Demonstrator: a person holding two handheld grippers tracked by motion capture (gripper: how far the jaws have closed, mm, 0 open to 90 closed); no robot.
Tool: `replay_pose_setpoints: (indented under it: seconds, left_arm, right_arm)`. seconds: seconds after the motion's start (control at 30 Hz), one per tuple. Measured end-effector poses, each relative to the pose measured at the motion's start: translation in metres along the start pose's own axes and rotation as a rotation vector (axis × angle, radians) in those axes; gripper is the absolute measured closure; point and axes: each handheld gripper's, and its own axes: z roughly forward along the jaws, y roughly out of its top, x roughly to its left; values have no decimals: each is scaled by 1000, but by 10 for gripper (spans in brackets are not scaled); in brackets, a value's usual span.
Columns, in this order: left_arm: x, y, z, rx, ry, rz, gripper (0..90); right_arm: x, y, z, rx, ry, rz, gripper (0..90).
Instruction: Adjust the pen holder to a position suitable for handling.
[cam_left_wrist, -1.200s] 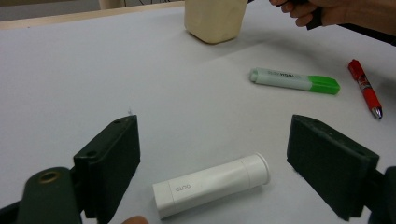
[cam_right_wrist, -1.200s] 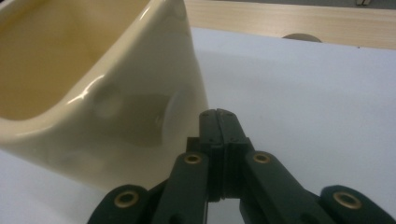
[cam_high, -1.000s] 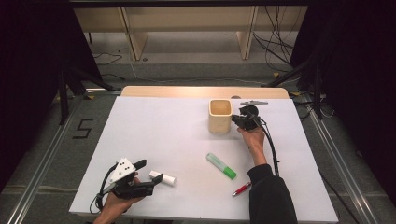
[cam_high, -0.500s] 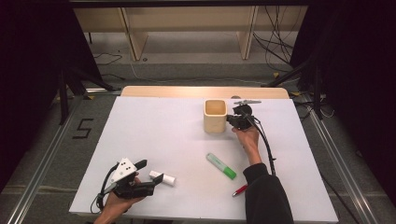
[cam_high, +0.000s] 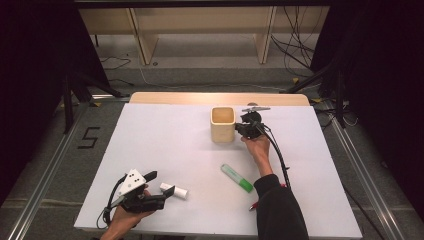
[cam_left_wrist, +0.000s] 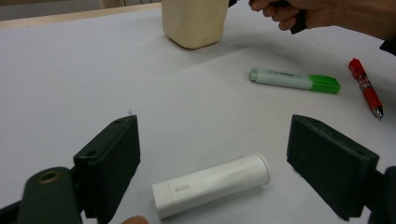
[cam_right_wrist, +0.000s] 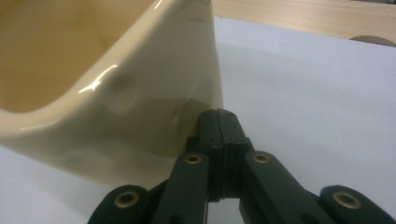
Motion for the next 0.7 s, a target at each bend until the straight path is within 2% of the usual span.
replay_pose_setpoints:
  seconds: [0.3, 0.7]
  left_arm:
    - [0, 0, 0, -1, 0, 1, 168]
    - [0, 0, 0, 2, 2, 3, 168]
  right_arm:
    - [7, 2, 2, 6, -2, -12, 900]
    - [8, 2, 4, 11, -12, -24, 900]
